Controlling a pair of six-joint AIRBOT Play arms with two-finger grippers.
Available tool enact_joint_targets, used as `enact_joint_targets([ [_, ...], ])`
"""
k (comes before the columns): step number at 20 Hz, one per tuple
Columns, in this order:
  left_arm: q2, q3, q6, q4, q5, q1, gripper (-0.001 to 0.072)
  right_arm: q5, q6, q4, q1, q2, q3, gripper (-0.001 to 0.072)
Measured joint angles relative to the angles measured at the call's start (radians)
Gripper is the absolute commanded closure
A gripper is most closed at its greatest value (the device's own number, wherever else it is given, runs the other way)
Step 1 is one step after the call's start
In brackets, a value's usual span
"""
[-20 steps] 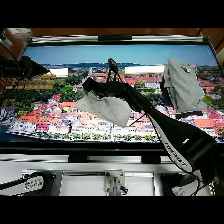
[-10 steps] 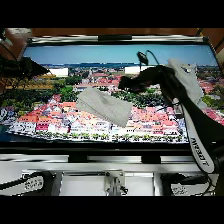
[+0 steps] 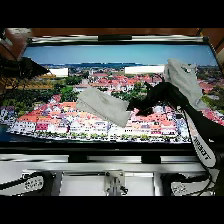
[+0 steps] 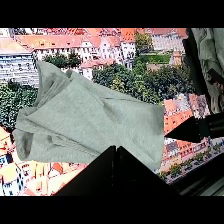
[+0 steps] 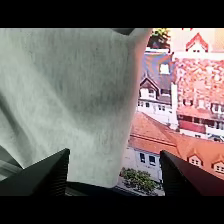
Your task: Fold the shirts.
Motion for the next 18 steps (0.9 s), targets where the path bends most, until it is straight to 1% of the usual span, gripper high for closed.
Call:
enact_joint_targets([
  [2,0.000,0.000,0.001,0.000,0.000,0.000,0.0674,0.030,-0.004,0.026,0.023,-0.029,-0.013,0.0023],
  [3,0.000,0.000,0.001,0.000,0.000,0.000,0.0674,0.062,-0.009,0.044,0.038,-0.044,-0.017,0.0106],
  [4,0.000,0.000,0.002,0.000,0.000,0.000,0.0674,0.085,-0.024,0.076,0.056,-0.055,-0.019,0.0285],
  [5,0.000,0.000,0.002,0.000,-0.001,0.000,0.0674,0.116,-0.039,0.103,0.075,-0.065,-0.021,0.0400],
  [6,0.000,0.000,0.002,0.000,-0.001,0.000,0.0674,0.146,-0.056,0.127,0.090,-0.071,-0.020,0.0578],
  [7,0.000,0.000,0.002,0.000,-0.001,0.000,0.0674,0.182,-0.064,0.153,0.098,-0.074,-0.015,0.0626],
  [9,0.000,0.000,0.002,0.000,0.000,0.000,0.0674,0.220,-0.084,0.173,0.105,-0.079,0.011,0.0627],
  [12,0.000,0.000,0.002,0.000,0.000,0.000,0.0674,0.247,-0.125,0.197,0.075,-0.072,0.118,0.0627],
  [18,0.000,0.000,0.002,0.000,0.000,0.000,0.0674,0.299,-0.153,0.209,-0.080,-0.060,0.493,0.0627],
])
